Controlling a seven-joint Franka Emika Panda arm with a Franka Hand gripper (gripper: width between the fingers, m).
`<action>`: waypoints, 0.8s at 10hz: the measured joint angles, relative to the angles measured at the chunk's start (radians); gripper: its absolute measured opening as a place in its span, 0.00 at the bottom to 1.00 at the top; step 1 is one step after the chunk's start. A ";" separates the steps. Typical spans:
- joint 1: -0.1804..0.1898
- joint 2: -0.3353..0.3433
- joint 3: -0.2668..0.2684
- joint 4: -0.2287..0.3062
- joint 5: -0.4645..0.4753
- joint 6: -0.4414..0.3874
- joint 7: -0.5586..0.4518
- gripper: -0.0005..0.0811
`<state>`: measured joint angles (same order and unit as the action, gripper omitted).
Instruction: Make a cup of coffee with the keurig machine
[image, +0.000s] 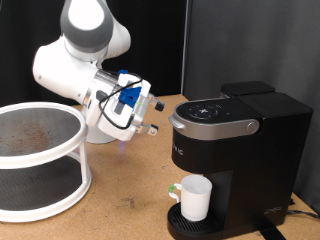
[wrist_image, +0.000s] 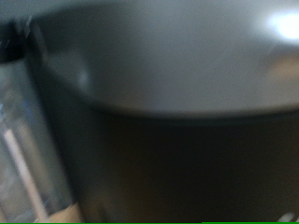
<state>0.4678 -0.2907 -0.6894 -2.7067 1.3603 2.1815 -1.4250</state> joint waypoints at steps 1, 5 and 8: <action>-0.011 -0.029 0.019 0.000 -0.081 0.001 0.078 0.99; -0.034 -0.183 0.031 0.001 -0.203 -0.104 0.226 0.99; -0.041 -0.258 0.039 -0.011 -0.204 -0.104 0.261 0.99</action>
<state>0.4270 -0.5486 -0.6500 -2.7177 1.1559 2.0775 -1.1641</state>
